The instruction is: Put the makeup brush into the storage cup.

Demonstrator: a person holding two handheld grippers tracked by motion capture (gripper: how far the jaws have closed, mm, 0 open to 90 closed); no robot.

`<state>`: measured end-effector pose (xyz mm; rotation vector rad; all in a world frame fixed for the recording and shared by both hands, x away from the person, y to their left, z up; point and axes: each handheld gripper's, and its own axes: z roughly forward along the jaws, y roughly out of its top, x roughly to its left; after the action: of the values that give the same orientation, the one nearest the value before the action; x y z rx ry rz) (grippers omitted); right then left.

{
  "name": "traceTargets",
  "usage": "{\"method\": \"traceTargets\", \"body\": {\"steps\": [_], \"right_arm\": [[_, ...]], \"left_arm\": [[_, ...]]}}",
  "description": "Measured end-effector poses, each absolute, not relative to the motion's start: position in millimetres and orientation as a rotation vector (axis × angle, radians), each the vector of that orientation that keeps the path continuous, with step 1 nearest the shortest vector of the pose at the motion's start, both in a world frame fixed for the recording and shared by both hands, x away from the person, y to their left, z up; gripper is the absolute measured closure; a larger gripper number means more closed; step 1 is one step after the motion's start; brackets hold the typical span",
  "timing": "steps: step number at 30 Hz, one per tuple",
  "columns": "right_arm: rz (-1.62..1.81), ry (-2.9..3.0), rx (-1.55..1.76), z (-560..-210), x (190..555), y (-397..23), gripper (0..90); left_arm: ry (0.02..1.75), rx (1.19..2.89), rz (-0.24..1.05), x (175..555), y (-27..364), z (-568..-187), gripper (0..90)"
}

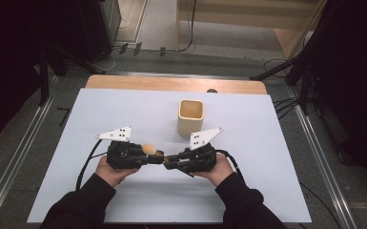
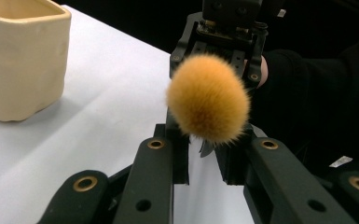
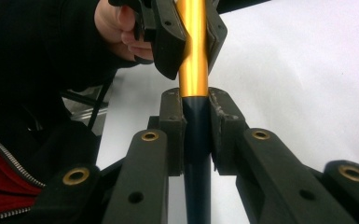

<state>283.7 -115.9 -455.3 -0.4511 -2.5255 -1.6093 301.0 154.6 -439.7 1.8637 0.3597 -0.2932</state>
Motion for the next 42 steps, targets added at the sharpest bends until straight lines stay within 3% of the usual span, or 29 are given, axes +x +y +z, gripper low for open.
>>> {"method": "traceTargets", "body": {"steps": [14, 17, 22, 29, 36, 42], "right_arm": [[-1.63, -2.518, -0.451, -454, 283, -116, 74.6], [-1.626, -2.521, -0.452, -453, 284, -117, 69.0], [-1.629, -2.547, -0.47, -452, 282, -116, 49.3], [-1.623, -2.562, -0.487, -454, 281, -110, 36.2], [-1.637, -2.566, -0.496, -456, 282, -104, 35.9], [-1.658, -2.538, -0.538, -459, 286, -99, 42.5]], "left_arm": [[0.363, 1.852, -0.315, 303, 157, -436, 79.8], [0.367, 1.85, -0.323, 304, 159, -433, 79.7], [0.358, 1.946, -0.299, 307, 160, -421, 79.7], [0.356, 2.077, -0.292, 315, 157, -404, 79.7], [0.351, 2.223, -0.277, 323, 147, -387, 79.7], [0.301, 2.352, -0.278, 325, 133, -380, 79.6]]}}
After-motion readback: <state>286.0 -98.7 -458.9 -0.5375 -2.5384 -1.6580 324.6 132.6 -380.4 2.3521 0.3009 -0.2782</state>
